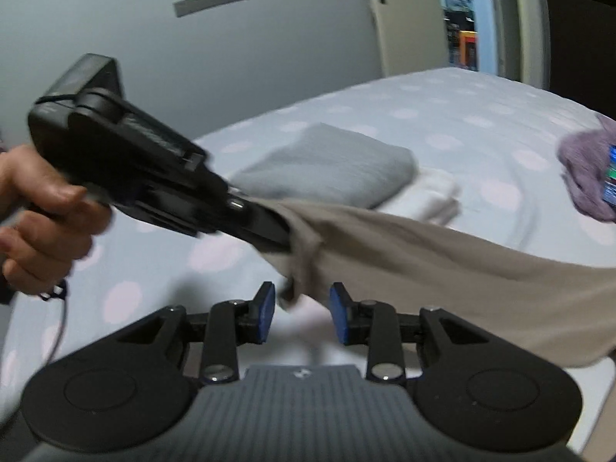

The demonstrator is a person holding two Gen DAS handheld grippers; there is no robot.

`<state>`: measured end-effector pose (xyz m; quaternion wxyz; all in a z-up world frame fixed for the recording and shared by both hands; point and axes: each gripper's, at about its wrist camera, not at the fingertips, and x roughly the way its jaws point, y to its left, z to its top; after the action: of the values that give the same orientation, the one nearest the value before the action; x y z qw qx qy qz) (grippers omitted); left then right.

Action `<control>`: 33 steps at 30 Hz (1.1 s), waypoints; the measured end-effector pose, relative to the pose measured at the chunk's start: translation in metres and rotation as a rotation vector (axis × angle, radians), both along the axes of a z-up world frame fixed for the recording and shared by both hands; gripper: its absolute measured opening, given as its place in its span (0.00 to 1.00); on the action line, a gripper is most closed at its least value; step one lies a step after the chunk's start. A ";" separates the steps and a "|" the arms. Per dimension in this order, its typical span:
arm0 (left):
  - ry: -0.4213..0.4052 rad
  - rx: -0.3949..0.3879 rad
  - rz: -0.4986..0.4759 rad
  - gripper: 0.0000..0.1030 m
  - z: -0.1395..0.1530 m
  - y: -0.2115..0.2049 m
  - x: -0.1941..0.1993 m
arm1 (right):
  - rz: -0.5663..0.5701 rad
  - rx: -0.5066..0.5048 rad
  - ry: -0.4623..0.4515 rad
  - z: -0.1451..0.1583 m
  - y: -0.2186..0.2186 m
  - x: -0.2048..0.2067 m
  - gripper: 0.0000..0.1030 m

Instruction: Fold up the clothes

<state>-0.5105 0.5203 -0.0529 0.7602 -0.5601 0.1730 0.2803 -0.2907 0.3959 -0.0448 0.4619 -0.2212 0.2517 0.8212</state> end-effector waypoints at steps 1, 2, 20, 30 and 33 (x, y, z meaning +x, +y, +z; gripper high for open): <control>-0.001 0.000 -0.004 0.01 0.001 -0.002 0.000 | -0.009 -0.003 -0.009 0.001 0.001 -0.003 0.34; -0.002 -0.002 -0.003 0.01 0.002 -0.003 0.001 | -0.017 -0.005 -0.016 0.002 0.001 -0.004 0.34; 0.126 -0.005 0.029 0.01 -0.025 0.011 -0.018 | 0.097 -0.115 -0.154 0.008 0.031 -0.055 0.02; 0.525 0.153 0.095 0.19 -0.020 -0.017 -0.024 | 0.267 -0.160 -0.325 -0.046 0.036 -0.108 0.30; 0.416 0.197 0.049 0.19 -0.011 -0.023 -0.016 | 0.214 -0.141 -0.218 -0.022 0.015 -0.076 0.30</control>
<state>-0.5263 0.4972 -0.0644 0.7520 -0.4173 0.2842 0.4237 -0.3670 0.4110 -0.0667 0.3796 -0.3662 0.2322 0.8173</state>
